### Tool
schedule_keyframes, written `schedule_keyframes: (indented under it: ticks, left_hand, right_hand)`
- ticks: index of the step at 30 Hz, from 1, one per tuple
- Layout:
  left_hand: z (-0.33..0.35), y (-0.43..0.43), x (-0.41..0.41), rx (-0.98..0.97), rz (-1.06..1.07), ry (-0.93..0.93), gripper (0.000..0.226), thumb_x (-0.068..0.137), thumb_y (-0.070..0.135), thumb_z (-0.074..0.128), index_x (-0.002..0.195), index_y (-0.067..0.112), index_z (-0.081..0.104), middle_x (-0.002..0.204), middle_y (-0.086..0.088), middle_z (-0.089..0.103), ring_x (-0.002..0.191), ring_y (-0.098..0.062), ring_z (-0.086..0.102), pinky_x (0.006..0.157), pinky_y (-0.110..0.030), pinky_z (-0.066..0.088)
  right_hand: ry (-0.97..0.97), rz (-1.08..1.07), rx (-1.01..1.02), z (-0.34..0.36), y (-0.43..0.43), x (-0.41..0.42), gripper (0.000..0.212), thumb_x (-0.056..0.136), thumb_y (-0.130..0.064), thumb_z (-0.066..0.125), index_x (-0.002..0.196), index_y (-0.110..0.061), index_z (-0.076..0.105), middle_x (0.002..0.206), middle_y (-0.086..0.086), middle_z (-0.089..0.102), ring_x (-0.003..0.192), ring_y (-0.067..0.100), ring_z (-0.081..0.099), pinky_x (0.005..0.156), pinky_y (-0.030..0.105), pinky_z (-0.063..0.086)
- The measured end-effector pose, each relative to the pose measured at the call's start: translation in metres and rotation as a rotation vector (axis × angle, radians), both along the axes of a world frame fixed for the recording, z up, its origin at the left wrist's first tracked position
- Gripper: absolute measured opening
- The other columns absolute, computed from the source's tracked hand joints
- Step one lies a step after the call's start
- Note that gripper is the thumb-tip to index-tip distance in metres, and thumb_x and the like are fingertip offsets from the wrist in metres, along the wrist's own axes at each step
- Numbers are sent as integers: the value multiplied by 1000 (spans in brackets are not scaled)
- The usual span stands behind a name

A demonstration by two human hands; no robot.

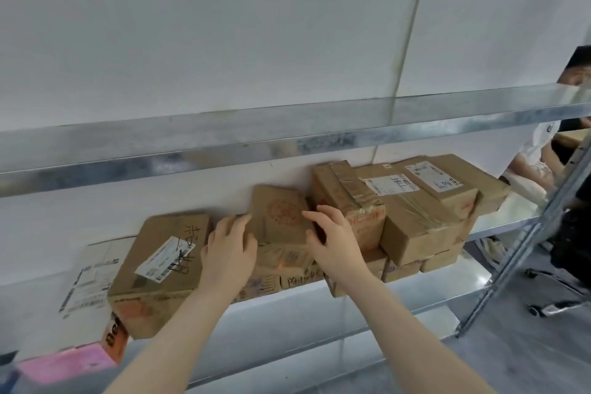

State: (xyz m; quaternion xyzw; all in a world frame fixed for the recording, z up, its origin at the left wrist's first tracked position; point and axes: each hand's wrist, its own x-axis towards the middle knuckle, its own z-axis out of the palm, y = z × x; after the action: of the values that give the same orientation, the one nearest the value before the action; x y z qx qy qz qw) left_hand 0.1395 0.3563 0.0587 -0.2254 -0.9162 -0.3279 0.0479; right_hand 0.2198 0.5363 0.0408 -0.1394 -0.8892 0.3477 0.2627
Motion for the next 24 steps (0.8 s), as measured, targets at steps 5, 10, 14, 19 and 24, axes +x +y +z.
schedule_keyframes:
  ticks: [5, 10, 14, 19, 24]
  left_hand:
    - [-13, 24, -23, -14, 76, -65, 39, 97, 25, 39, 135, 29, 44, 145, -3, 35, 132, -27, 34, 107, -51, 31]
    - [-32, 43, -30, -32, 109, -169, 40, 99, 28, 34, 137, 33, 42, 150, 0, 30, 131, -28, 37, 103, -52, 35]
    - [-34, 47, -37, -33, 105, -166, 40, 99, 27, 35, 137, 32, 43, 150, 0, 32, 132, -27, 35, 105, -51, 34]
    - [-36, 45, -45, -32, 55, -158, 40, 99, 24, 35, 137, 30, 43, 145, -2, 36, 129, -27, 40, 105, -50, 36]
    - [-46, 49, -45, 43, 35, -189, 40, 101, 24, 31, 139, 31, 40, 139, -5, 43, 105, -16, 52, 92, -34, 44]
  right_hand:
    - [-115, 108, -75, -21, 18, -39, 40, 93, -31, 49, 133, -34, 49, 149, -5, 30, 135, 20, 30, 108, 40, 36]
    - [-188, 168, -93, -42, 30, -59, 42, 94, -33, 49, 136, -33, 47, 154, 0, 23, 140, 24, 24, 111, 38, 30]
    - [-217, 181, -126, -45, 41, -64, 42, 95, -34, 47, 137, -33, 45, 156, 1, 17, 132, 24, 39, 103, 37, 41]
    - [-278, 189, -181, -50, 44, -68, 45, 96, -34, 45, 141, -31, 41, 157, 2, 13, 135, 23, 35, 103, 32, 38]
    - [-273, 180, -204, -53, 38, -69, 45, 98, -35, 42, 142, -33, 37, 159, 4, 8, 138, 25, 30, 100, 30, 35]
